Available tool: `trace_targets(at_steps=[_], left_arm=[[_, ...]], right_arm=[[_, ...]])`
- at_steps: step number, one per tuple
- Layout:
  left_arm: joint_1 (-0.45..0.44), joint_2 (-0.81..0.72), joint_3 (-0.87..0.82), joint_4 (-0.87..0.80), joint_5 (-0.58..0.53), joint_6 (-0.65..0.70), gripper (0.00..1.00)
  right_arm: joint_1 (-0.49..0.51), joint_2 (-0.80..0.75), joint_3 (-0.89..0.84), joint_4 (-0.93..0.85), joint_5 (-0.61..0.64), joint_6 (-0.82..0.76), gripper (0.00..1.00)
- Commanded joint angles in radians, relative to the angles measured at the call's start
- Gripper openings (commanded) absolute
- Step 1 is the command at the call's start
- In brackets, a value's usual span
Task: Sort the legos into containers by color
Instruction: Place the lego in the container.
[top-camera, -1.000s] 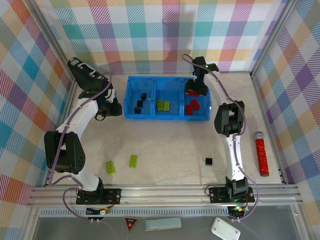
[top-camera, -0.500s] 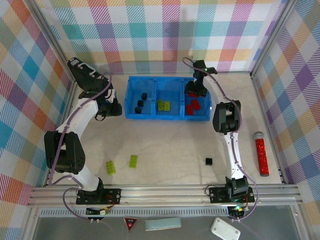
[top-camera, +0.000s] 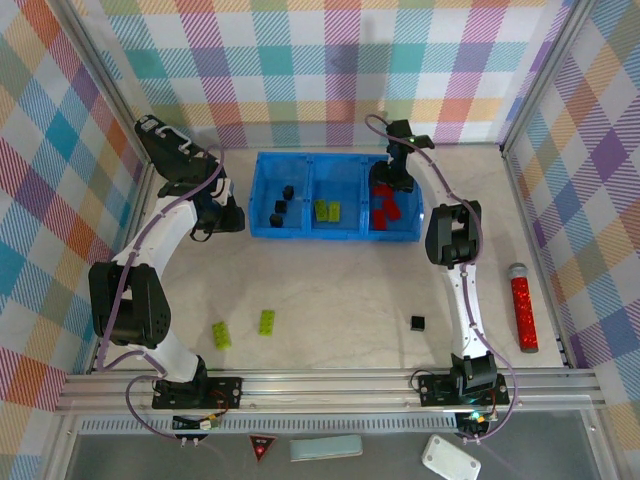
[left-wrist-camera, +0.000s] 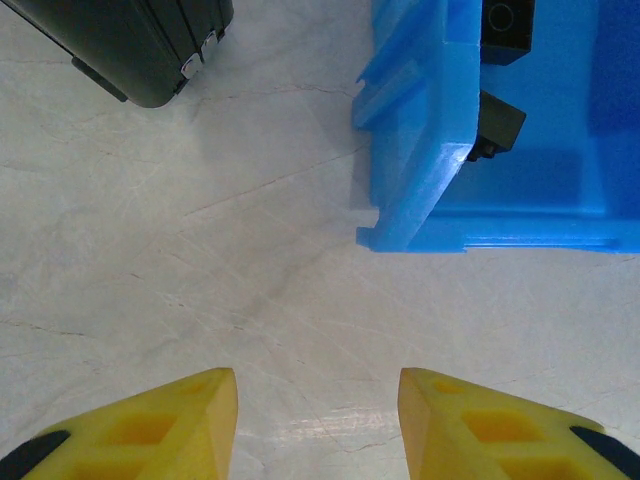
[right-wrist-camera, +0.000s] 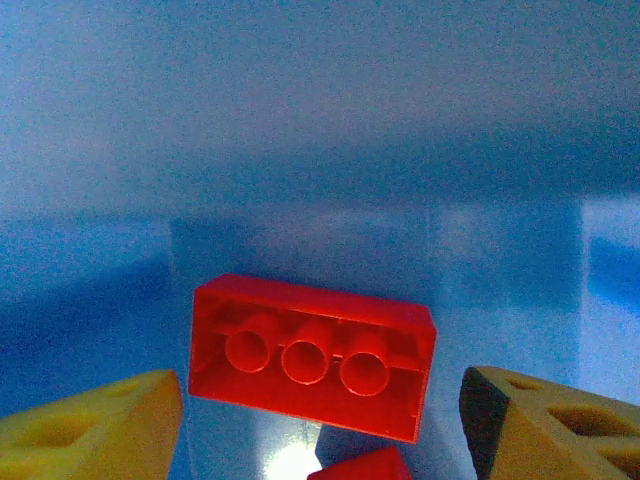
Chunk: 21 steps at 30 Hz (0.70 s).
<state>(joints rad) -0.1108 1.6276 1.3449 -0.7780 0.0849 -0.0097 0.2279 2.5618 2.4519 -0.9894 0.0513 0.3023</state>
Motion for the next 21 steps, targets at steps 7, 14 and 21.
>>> trace_targets(at_steps=[7, 14, 21], left_arm=[[-0.021, -0.005, -0.008, 0.002, -0.005, 0.01, 0.46], [-0.033, -0.005, -0.004, 0.002, 0.006, 0.01, 0.46], [-0.039, -0.007, -0.001, 0.0, 0.016, 0.009, 0.46]], right_arm=[[-0.007, -0.118, 0.033, -0.057, -0.03, 0.014, 0.75], [-0.007, -0.186, 0.029, -0.145, -0.059, -0.017, 0.74], [-0.005, -0.318, -0.107, -0.167, -0.093, -0.011, 0.74]])
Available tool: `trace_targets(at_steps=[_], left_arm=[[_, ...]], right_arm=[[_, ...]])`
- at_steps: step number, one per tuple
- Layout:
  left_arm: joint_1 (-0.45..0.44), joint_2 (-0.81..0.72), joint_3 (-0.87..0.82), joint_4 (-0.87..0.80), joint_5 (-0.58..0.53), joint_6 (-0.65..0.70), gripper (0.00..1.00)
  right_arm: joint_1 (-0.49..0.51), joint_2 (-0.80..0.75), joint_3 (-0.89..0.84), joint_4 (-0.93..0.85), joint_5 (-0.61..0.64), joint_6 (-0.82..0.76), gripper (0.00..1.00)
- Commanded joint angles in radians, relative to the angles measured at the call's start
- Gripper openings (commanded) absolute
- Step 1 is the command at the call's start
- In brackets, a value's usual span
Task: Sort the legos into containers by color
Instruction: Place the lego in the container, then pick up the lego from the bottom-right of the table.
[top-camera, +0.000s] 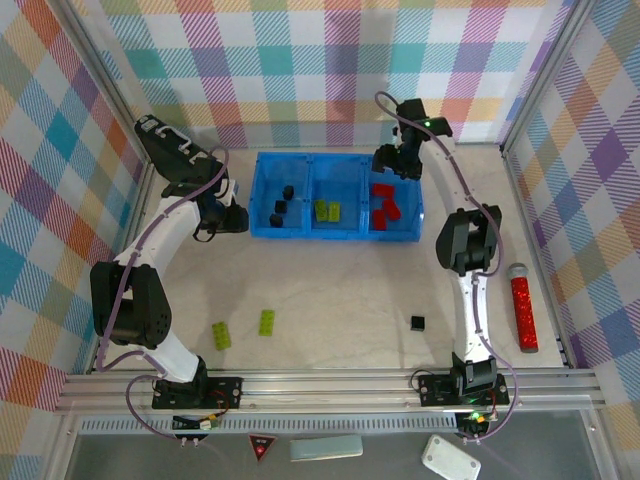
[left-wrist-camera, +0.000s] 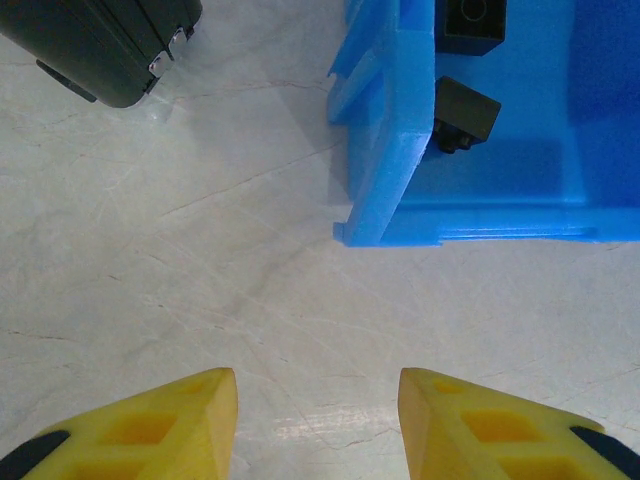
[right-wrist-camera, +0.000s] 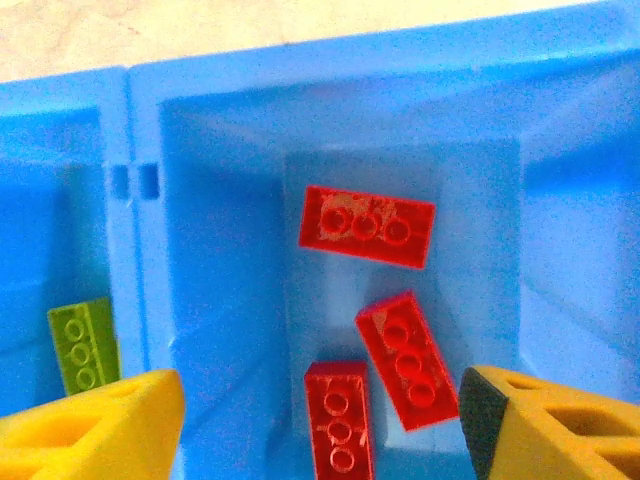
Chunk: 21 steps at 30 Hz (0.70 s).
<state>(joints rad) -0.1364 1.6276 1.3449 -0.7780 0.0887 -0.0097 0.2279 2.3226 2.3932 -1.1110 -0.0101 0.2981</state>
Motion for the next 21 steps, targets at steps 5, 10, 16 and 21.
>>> trace_targets(at_steps=[5, 10, 16, 21], left_arm=[[-0.019, -0.004, 0.002, -0.003, 0.022, 0.008, 0.46], [-0.021, 0.0, 0.004, -0.005, 0.022, 0.01, 0.46], [-0.022, -0.002, 0.006, -0.006, 0.022, 0.01, 0.46], [-0.022, -0.002, 0.005, -0.008, 0.02, 0.01, 0.46]], right_arm=[[0.001, -0.191, -0.183, -0.043, -0.034, -0.002, 0.73], [0.007, -0.308, -0.34, -0.029, -0.015, 0.004, 0.73], [0.016, -0.455, -0.561, 0.014, 0.0, 0.022, 0.73], [0.029, -0.578, -0.758, 0.048, 0.019, 0.049, 0.72]])
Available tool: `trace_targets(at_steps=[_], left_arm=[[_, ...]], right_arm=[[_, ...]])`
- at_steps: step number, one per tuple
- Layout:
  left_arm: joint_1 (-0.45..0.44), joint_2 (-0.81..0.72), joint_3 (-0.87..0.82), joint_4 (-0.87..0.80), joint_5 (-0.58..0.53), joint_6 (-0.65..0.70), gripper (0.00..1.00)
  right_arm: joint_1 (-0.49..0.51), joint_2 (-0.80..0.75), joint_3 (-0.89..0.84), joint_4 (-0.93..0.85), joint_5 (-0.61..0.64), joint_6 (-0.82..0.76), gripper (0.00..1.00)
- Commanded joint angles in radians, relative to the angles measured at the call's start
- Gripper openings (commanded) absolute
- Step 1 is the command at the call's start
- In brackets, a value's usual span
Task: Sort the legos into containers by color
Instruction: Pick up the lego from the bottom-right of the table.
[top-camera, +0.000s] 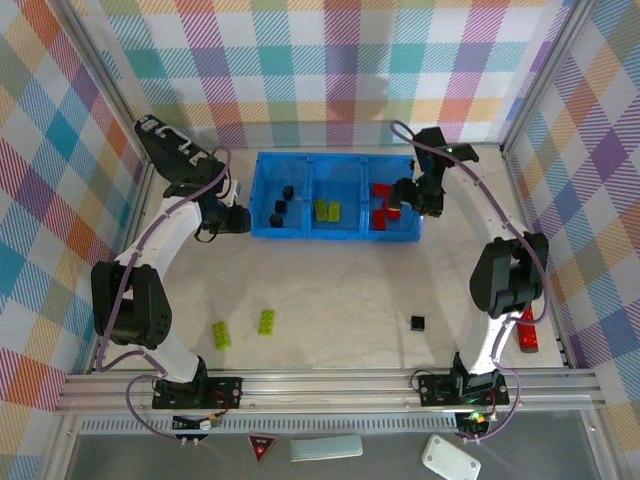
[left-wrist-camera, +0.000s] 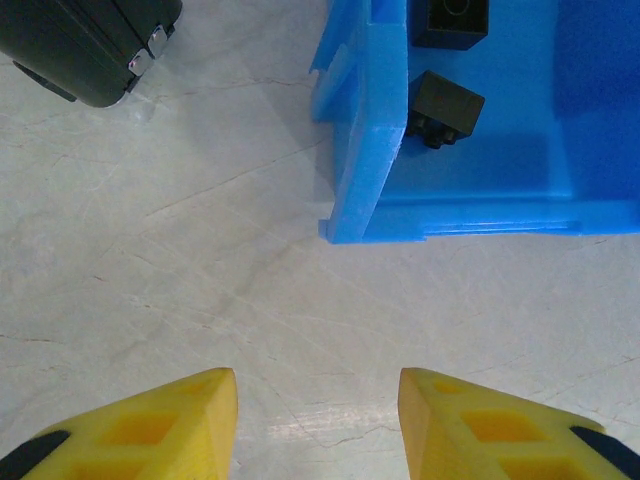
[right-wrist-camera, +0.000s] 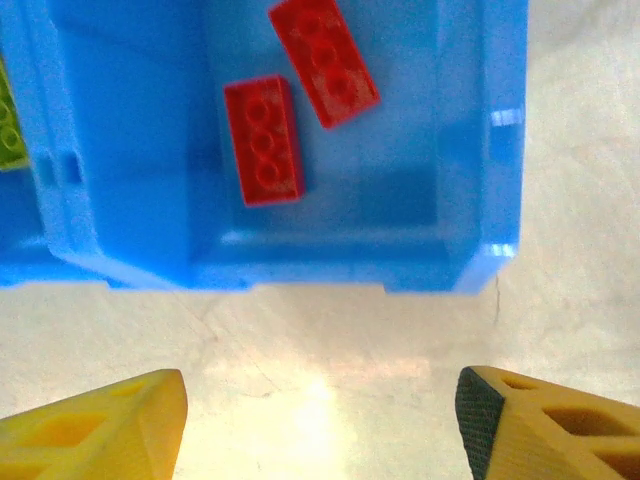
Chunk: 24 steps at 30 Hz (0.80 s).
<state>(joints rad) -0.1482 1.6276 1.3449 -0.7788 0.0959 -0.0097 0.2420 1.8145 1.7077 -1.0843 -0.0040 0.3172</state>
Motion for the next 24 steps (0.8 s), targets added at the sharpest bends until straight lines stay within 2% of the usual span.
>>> trace_targets(at_steps=[1, 14, 24], left_arm=[[-0.01, -0.001, 0.007, -0.007, 0.014, 0.01, 0.46], [-0.01, 0.006, 0.011, -0.011, 0.022, 0.012, 0.46], [-0.01, 0.002, 0.017, -0.017, 0.026, 0.012, 0.46]], right_arm=[[0.018, -0.091, -0.108, 0.028, 0.015, 0.034, 0.72], [0.054, -0.329, -0.563, 0.098, 0.019, 0.135, 0.7], [0.131, -0.414, -0.787, 0.135, 0.019, 0.256, 0.69]])
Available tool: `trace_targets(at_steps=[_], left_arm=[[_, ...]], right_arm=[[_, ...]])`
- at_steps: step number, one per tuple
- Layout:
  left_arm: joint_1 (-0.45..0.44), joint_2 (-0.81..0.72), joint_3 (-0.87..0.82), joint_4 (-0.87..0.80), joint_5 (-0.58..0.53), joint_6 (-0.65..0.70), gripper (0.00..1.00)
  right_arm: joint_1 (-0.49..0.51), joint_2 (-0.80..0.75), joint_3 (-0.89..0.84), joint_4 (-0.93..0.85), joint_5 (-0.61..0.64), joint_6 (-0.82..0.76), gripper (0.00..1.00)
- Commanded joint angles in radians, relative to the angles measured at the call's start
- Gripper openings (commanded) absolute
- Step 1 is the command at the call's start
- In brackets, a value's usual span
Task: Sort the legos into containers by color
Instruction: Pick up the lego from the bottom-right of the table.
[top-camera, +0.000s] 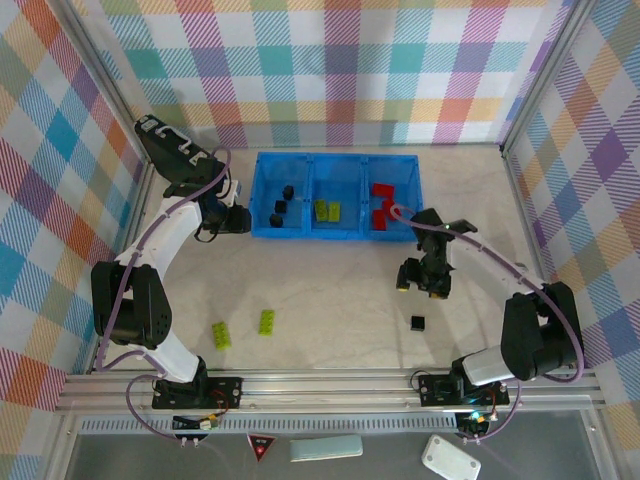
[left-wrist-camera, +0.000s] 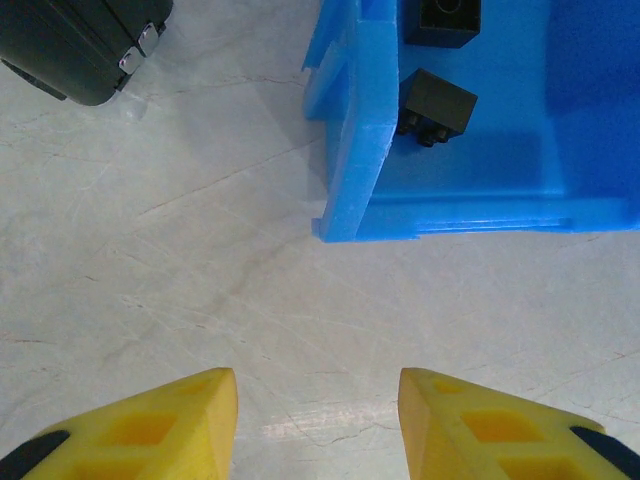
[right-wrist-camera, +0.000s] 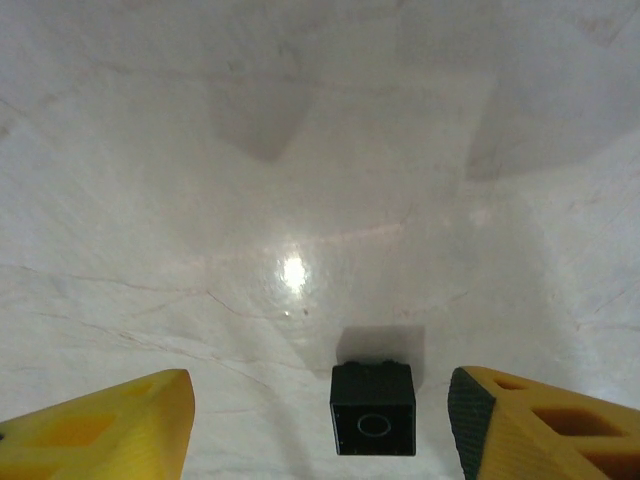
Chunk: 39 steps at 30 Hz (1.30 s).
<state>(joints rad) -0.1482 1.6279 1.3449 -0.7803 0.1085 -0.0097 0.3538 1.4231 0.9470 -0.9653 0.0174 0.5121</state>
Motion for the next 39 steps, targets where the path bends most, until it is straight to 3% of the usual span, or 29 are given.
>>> trace_targets(at_steps=[1, 14, 39], left_arm=[[-0.01, 0.001, 0.016, -0.016, 0.01, 0.013, 0.46], [-0.01, 0.007, 0.017, -0.018, 0.019, 0.012, 0.47], [-0.01, 0.018, 0.02, -0.022, 0.03, 0.013, 0.46]], right_arm=[[0.029, -0.023, -0.038, 0.015, 0.003, 0.073, 0.69], [0.132, -0.006, -0.16, 0.038, 0.045, 0.173, 0.65], [0.153, -0.098, -0.23, 0.02, 0.024, 0.226, 0.49]])
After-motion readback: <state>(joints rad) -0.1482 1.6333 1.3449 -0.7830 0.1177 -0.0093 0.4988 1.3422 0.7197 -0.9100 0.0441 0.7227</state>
